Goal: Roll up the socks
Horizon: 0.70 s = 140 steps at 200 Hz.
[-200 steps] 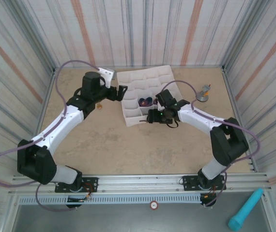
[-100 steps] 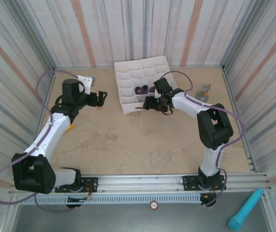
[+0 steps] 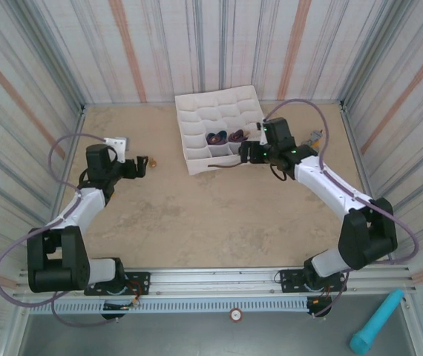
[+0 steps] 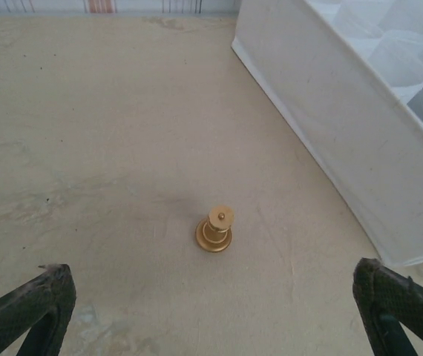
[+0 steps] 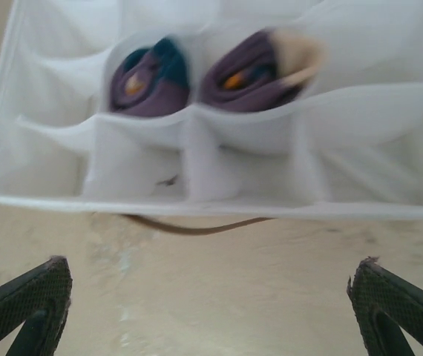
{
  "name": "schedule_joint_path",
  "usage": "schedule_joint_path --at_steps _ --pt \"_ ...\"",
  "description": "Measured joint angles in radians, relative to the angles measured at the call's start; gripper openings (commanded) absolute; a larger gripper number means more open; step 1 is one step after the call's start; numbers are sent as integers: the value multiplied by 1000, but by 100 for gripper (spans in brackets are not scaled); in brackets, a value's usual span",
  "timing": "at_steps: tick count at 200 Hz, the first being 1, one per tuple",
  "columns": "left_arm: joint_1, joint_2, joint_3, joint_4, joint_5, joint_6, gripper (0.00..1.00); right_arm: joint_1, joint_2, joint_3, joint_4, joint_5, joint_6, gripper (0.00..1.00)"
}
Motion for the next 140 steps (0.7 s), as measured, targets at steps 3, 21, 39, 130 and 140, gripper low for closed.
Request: schedule_joint_path --at_steps 3,21,39,130,140 --pt "0 2 -8 11 1 2 98 -14 -3 -6 5 1 -2 100" --pt "0 19 -57 106 5 9 98 -107 -11 -59 42 32 -31 99" --pt "0 41 -100 185 2 16 98 -174 -16 -131 84 62 -67 99" --pt "4 217 -256 565 -18 23 99 -254 -60 -562 613 200 -290 99" --pt "1 221 -258 573 -30 23 98 -262 -54 -597 686 215 -294 99"
